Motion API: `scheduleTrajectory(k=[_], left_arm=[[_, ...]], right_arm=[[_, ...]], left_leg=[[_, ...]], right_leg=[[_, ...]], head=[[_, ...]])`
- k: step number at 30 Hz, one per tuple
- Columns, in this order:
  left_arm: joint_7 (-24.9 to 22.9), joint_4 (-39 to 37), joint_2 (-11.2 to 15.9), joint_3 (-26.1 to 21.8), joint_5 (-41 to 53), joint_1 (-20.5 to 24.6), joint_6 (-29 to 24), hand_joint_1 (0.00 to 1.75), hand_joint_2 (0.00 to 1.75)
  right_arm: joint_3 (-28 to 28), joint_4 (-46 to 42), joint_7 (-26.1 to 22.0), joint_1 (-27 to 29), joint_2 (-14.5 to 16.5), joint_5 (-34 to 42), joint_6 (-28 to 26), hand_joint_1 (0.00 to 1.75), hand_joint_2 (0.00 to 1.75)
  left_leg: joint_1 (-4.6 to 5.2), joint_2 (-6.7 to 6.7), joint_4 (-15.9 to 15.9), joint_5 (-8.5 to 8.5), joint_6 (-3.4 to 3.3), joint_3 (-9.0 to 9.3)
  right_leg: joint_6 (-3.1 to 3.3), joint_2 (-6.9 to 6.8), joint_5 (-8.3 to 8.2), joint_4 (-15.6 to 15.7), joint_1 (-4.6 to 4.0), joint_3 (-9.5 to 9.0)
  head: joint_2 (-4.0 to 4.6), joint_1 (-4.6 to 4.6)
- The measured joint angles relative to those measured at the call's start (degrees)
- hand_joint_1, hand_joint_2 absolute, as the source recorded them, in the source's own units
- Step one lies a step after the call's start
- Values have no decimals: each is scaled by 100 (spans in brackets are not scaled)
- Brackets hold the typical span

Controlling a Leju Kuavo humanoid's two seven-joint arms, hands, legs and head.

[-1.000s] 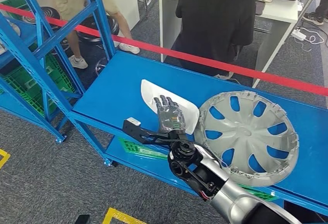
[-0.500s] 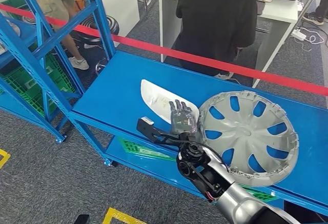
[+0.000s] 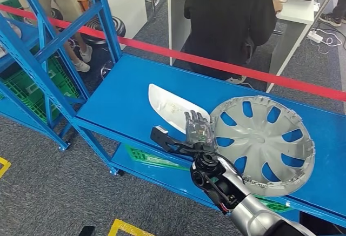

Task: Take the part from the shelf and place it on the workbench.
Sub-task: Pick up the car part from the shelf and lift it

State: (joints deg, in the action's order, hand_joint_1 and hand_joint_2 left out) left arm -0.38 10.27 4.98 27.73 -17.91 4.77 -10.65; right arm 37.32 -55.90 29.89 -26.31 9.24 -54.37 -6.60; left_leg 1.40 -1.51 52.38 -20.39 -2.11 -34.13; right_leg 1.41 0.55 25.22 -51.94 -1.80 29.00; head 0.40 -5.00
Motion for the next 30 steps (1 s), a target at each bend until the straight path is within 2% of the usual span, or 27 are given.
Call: scheduleTrajectory(k=[3, 22, 26, 30], left_arm=[[1, 0, -5, 16, -3, 1, 5, 0, 0], [103, 0, -63, 73, -204, 7, 59, 0, 0], [199, 0, -74, 73, -390, -14, 170, 0, 175], [408, 0, -78, 69, -572, -19, 280, 0, 175]], right_arm=[[-30, 59, -13, 4, -3, 32, 21, 171, 175], [-202, 366, -362, -3, -28, 143, 33, 175, 175], [-202, 414, -429, -21, -28, 143, 13, 175, 175], [-207, 471, -468, -43, -28, 144, -11, 175, 175]], left_leg=[[0, 0, 0, 0, 0, 0], [0, 0, 0, -1, 0, 6], [0, 0, 0, 0, 0, 9], [0, 0, 0, 0, 0, 13]], right_leg=[[0, 0, 0, 0, 0, 0], [-1, -1, 0, 0, 0, -7], [-1, -1, -1, 0, 0, -10], [-1, -1, -1, 0, 0, -15]], head=[[0, 0], [0, 0], [0, 0], [0, -1]])
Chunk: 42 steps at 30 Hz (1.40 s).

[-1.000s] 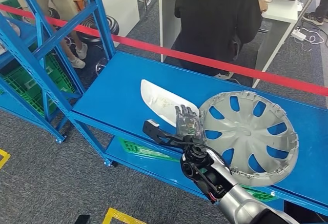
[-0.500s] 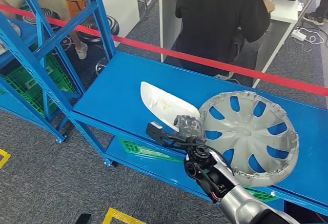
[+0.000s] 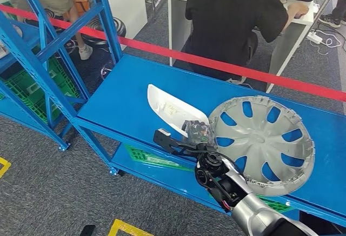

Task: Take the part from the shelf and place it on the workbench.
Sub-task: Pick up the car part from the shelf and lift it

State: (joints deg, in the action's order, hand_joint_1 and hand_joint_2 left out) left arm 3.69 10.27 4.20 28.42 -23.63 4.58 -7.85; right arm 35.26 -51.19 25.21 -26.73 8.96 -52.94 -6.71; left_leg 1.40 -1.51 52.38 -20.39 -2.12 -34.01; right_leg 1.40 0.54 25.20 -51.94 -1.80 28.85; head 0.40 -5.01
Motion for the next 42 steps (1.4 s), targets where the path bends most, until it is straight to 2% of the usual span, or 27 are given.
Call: scheduleTrajectory(k=[12, 27, 31, 35, 38, 42], left_arm=[[72, 0, 0, -5, -23, 5, -68, 0, 175], [18, 0, -2, -5, -79, 3, -48, 0, 175], [30, 0, -3, -5, -77, 1, -47, 0, 175], [65, 0, -5, -5, -85, 1, -34, 0, 175], [63, 0, -9, -5, -97, 2, -29, 0, 175], [35, 0, -17, -2, -98, 11, -13, 0, 175]], right_arm=[[-69, 65, -18, -5, -4, 0, -79, 175, 175], [-208, -207, -328, 21, -133, 187, -610, 175, 175], [-266, -468, -890, 67, -186, 250, -1392, 175, 175], [-358, -904, -1892, 134, -221, 441, -2322, 175, 175], [-421, -1287, -2675, 183, -240, 1087, -2451, 175, 175], [-514, -1622, -3589, 186, -260, 2136, -2269, 175, 175]], left_leg=[[0, 0, 0, 1, -1, 8], [4, 0, 1, 1, -1, 8], [4, 0, 2, 1, -1, 7], [4, 1, 2, 1, -1, 7], [4, 1, 2, 1, -1, 7], [3, 1, 1, 0, 0, 7]], right_leg=[[0, 0, 0, 0, 0, -9], [-2, 0, -1, 0, 4, -8], [-2, 0, -2, 0, 4, -7], [-2, 1, -2, 0, 4, -6], [-2, 1, -1, 0, 4, -6], [-1, 2, -1, 0, 3, -5]], head=[[1, 2], [0, 2], [0, 2], [0, 2], [0, 2], [0, 1]])
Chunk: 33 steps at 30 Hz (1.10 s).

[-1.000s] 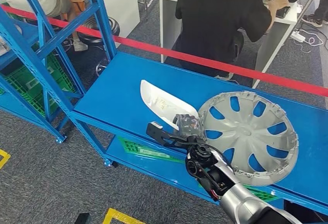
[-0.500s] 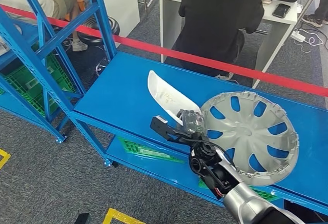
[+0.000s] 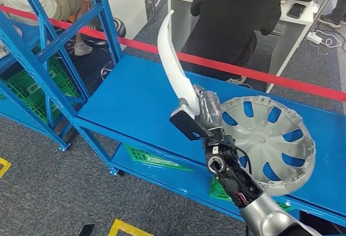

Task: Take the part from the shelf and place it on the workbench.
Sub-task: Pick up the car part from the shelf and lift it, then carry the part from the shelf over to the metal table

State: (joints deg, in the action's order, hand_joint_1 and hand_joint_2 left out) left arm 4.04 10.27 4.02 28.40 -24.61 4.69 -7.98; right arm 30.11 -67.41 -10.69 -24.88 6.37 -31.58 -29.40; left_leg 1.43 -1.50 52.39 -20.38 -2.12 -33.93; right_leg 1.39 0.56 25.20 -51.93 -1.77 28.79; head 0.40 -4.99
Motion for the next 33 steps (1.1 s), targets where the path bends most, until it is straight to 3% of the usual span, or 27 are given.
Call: scheduleTrajectory(k=[11, 14, 16, 18, 23, 25, 28, 33], left_arm=[[-32, 0, -7, 1, 0, 7, 16, 0, 175], [-38, 0, -7, 2, 1, 9, 18, 0, 175], [-47, 0, -7, 4, 2, 18, 22, 0, 175], [-57, 0, -7, 5, 0, 32, 30, 0, 175], [-77, 0, -14, 9, -42, 65, 35, 0, 175], [-80, 0, -21, 10, -77, 74, 35, 0, 175], [-48, 0, -34, 10, -152, 72, 32, 0, 175], [10, 0, -56, 10, -228, 39, 20, 0, 175]], right_arm=[[-116, -330, -198, -1, -13, 215, 61, 175, 175], [-132, -372, -479, -2, -17, 597, 243, 175, 175], [-144, -383, -980, -7, -20, 1315, 626, 175, 175], [-163, -381, -1552, -32, -20, 2274, 1342, 175, 175], [-12, -324, -2499, -155, -7, 4168, 4159, 175, 175], [159, -291, -2609, -172, 43, 4467, 4823, 175, 175], [401, -215, -2639, -173, 157, 4723, 5118, 175, 175], [661, -37, -2653, -180, 232, 4859, 5022, 175, 175]], left_leg=[[0, 0, 0, 0, 0, 0], [1, 0, 0, 0, 0, -1], [1, 0, 0, 0, 0, -1], [1, -1, 0, 0, 0, -1], [0, -1, 0, 0, 0, -1], [0, -3, 0, 0, 0, -1], [-1, -3, -1, -1, 1, -1], [-2, -4, -2, -4, 6, -1]], right_leg=[[0, 0, 0, 0, 1, -1], [0, 0, 0, 0, 1, -1], [0, -1, 0, 0, 1, -1], [0, -1, 0, 0, 1, -2], [-1, -2, -1, 0, -2, -11], [-1, -4, 0, 0, -3, -13], [3, -5, 3, 0, -5, -12], [6, -6, 7, 0, -5, -6]], head=[[0, 1], [0, 1], [-1, 1], [0, 1], [0, -1], [1, -1], [1, -1], [0, 0]])
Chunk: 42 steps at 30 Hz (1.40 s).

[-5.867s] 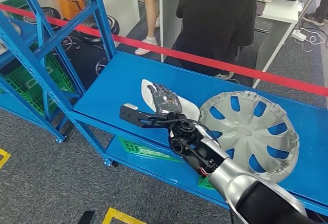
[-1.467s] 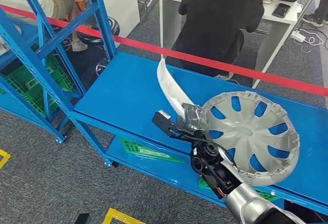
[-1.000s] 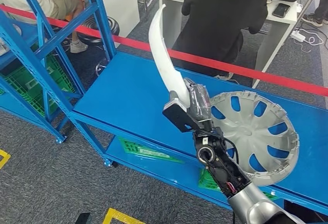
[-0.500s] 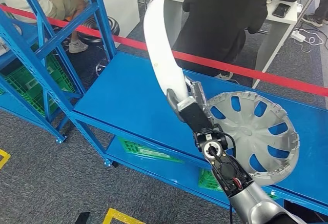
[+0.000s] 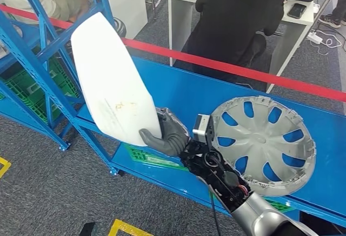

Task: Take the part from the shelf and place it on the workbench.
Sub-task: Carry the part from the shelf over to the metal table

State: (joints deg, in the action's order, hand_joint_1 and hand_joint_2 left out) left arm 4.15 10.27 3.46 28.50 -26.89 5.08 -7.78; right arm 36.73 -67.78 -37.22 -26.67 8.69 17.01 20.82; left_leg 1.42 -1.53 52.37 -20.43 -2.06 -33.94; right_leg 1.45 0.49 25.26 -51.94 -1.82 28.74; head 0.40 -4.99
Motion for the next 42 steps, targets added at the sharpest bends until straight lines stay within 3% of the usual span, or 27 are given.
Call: scheduleTrajectory(k=[8, 14, 25, 27, 30, 31, 32, 33, 35, 36, 38, 40, 42], left_arm=[[25, 0, -32, 0, -34, -49, -14, 0, 175], [22, 0, -49, 0, -34, -53, -15, 0, 175], [-15, 1, -87, 5, -73, -54, -4, 0, 175], [-21, 1, -109, 7, -75, -55, -5, 0, 175], [-27, 0, -121, 8, -72, -58, -7, 0, 175], [-33, 0, -125, 9, -68, -60, -7, 0, 175], [-40, 0, -128, 10, -63, -63, -7, 0, 175], [-46, 0, -134, 11, -59, -63, -7, 0, 175], [-51, 0, -146, 12, -54, -57, -7, 0, 175], [-52, 0, -154, 14, -54, -51, -7, 0, 175], [-52, 0, -168, 17, -54, -47, -5, 0, 175], [-53, 0, -170, 24, -54, -57, -4, 0, 175], [-54, 0, -174, 33, -56, -63, -3, 0, 175]], right_arm=[[96, 124, 256, 2, 3, 45, -687, 175, 175], [137, 162, 244, 19, 2, 36, -764, 175, 175], [179, 155, 167, 80, -36, -42, -730, 175, 175], [186, 146, 168, 77, -42, -38, -713, 175, 175], [204, 145, 175, 129, -79, -32, -717, 175, 175], [208, 145, 183, 159, -97, -32, -728, 175, 175], [210, 144, 191, 184, -115, -31, -741, 175, 175], [211, 140, 197, 200, -128, -31, -754, 175, 175], [213, 121, 203, 207, -142, -31, -766, 175, 175], [214, 109, 203, 207, -146, -31, -769, 175, 175], [218, 92, 209, 209, -161, -32, -770, 175, 175], [221, 74, 222, 207, -172, -37, -772, 175, 175], [223, 41, 244, 204, -174, -51, -776, 175, 175]], left_leg=[[1, 0, 0, 0, 0, 0], [6, 0, 5, -6, -3, -1], [-6, -9, 21, -62, -76, 16], [-40, -23, -8, -59, -95, 44], [-48, -78, -9, -66, -105, 52], [-48, -114, -6, -68, -101, 53], [-48, -161, 0, -70, -95, 54], [-48, -216, 7, -72, -87, 57], [-46, -321, 27, -74, -61, 60], [-46, -370, 37, -72, -39, 59], [-54, -460, 43, -62, 17, 47], [-55, -516, 55, -60, 79, 29], [-44, -330, 358, -249, 150, -112]], right_leg=[[-1, 1, -1, 0, 3, 2], [-9, 2, -1, 3, 8, 1], [-100, -12, 77, -29, 7, -38], [-165, -17, 323, -411, 20, 119], [-238, -19, 892, -1663, 89, 733], [-244, -19, 930, -1882, 105, 856], [-244, -14, 845, -1858, 116, 864], [-234, 6, 654, -1580, 124, 748], [-199, 169, 219, -677, 130, 326], [-179, 245, 83, -334, 130, 166], [-142, 285, 14, -96, 116, 54], [-86, 159, -20, -65, 125, 29], [-30, 32, -53, -23, 163, 2]], head=[[0, -1], [0, -1], [-1, 0], [-1, 7], [-1, 15], [0, 15], [0, 14], [0, 14], [-1, 14], [-1, 15], [1, 14], [1, 16], [0, 2]])
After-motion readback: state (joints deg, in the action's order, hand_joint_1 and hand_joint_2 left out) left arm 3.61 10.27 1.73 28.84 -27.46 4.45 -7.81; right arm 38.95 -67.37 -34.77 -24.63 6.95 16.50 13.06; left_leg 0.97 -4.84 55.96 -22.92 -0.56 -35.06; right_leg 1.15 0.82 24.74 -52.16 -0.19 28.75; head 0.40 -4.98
